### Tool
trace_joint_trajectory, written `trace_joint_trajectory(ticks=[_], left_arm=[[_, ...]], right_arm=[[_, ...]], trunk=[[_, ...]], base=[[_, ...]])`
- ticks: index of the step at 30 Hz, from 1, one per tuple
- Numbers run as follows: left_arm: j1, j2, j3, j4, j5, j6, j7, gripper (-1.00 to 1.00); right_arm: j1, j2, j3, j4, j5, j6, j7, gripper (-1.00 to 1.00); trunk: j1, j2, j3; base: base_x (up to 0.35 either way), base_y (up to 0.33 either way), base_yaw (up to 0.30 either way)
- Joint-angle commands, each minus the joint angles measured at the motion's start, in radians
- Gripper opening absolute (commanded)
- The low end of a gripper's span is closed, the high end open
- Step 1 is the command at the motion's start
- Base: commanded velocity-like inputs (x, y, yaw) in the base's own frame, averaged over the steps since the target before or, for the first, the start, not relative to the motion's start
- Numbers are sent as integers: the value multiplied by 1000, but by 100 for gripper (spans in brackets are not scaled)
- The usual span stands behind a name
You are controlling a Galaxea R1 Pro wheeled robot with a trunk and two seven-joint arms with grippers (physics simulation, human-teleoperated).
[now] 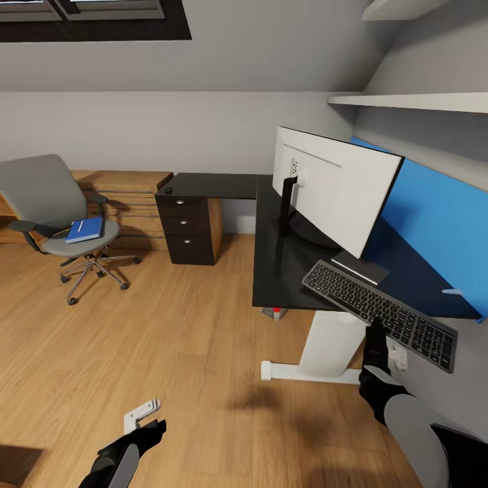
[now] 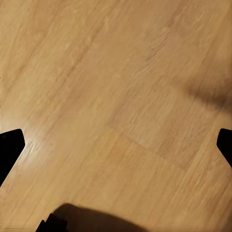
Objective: In the bedroom, organize the workspace by keeping the computer under the desk, ensuring the monitor is on the desk, placing the keyboard on the desk next to the monitor, placing the mouse on the desk next to the keyboard, moving the folder from the swivel chair onto the desk next to the mouse, stacking the notebook on top of the folder with the pen on top of the notebook, and positioning the swivel chair next to the desk.
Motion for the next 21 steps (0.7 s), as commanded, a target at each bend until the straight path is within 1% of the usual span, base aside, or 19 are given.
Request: trace_joint_trajectory(ticks=[1,4,5,8,13,14,16,17,18,21], left_arm=[[0,-1,1,0,10,4,6,100],[0,-1,1,2,10,3,6,100],[0,-1,1,2,10,3,6,100],[0,-1,1,3,10,3,6,100],[0,-1,-1,8,10,3,6,100],[0,-1,-6,15,10,2,6,100],[0,-1,-28,29,10,-1,7,100],[0,-1,-32,31,10,-1,7,100],[0,-1,-45,35,9,-2,7,100],[0,-1,-48,36,9,-3,7,100]], right_arm=[[-1,0,2,1,-10,0,8,-100],[-1,0,3,1,-10,-5,8,-100],[-1,1,3,1,-10,-20,8,-100],[-1,10,4,1,-10,-36,7,-100],[-1,18,4,-1,-8,-42,8,-100],[-1,20,4,-1,-7,-43,9,-100],[-1,22,4,-2,-7,-45,9,-100],[-1,22,3,-2,-7,-46,9,-100],[-1,23,3,-2,-7,-51,9,-100],[-1,23,3,-2,-7,-53,9,-100]], trunk=[[0,0,-1],[0,0,-1],[0,0,-1],[0,0,-1],[0,0,-1],[0,0,-1],[0,0,-1],[0,0,-1],[0,0,-1],[-12,21,9]], base=[[0,0,0],[0,0,0],[0,0,0],[0,0,0],[0,0,0],[0,0,0],[0,0,0],[0,0,0],[0,0,0],[0,0,0]])
